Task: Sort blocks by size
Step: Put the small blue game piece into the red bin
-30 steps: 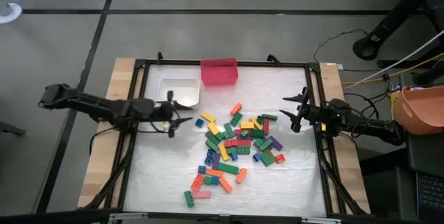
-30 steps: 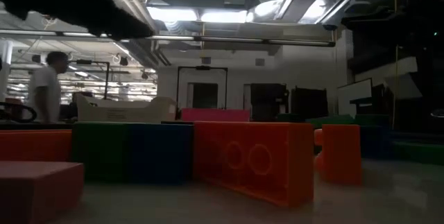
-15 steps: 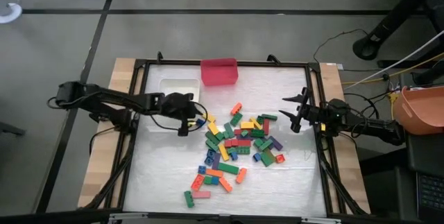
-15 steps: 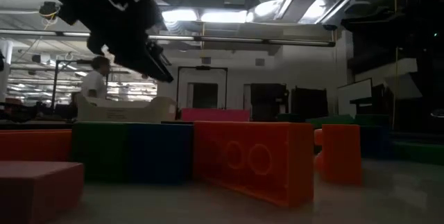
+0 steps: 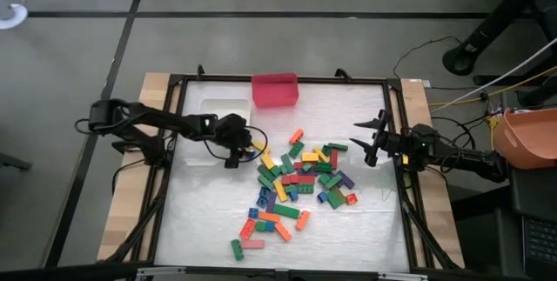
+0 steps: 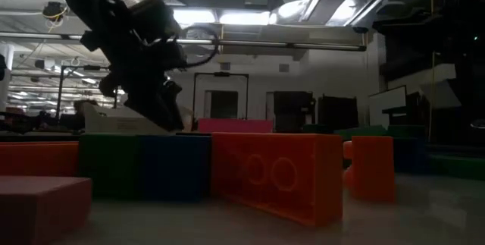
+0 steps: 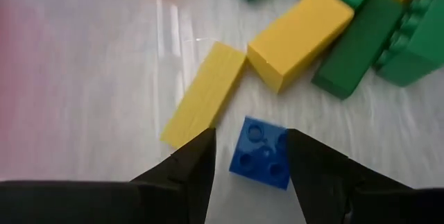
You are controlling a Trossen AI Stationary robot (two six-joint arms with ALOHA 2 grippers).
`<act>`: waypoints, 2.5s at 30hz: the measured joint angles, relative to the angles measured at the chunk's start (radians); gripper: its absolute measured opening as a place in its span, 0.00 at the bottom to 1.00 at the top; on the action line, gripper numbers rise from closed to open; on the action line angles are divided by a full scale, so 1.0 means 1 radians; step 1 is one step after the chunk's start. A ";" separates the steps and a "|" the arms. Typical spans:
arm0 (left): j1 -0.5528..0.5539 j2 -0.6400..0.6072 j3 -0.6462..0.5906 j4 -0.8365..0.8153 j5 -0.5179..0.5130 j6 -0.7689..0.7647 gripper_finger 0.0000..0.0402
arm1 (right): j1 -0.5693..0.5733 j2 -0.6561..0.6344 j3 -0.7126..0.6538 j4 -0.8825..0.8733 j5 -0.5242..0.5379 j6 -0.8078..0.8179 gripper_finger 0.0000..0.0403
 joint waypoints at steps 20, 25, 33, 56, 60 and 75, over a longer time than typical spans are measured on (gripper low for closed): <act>-0.001 0.042 0.000 -0.003 0.052 0.002 0.40 | 0.000 0.000 0.000 -0.018 0.000 0.000 0.56; -0.003 0.081 0.000 -0.008 0.052 -0.012 0.40 | 0.000 0.000 0.000 -0.018 0.000 0.000 0.56; -0.010 0.124 0.001 0.046 0.053 -0.046 0.37 | 0.000 0.000 0.000 -0.014 0.000 0.000 0.56; 0.021 0.043 0.140 0.067 0.118 -0.109 0.31 | 0.000 0.000 0.000 -0.010 0.002 0.000 0.56; 0.083 0.043 0.161 0.174 0.042 -0.068 0.31 | 0.000 0.000 0.000 -0.013 0.002 0.023 0.56; 0.408 0.117 0.161 0.448 -0.093 0.003 0.33 | 0.000 0.000 0.000 -0.167 0.004 0.159 0.56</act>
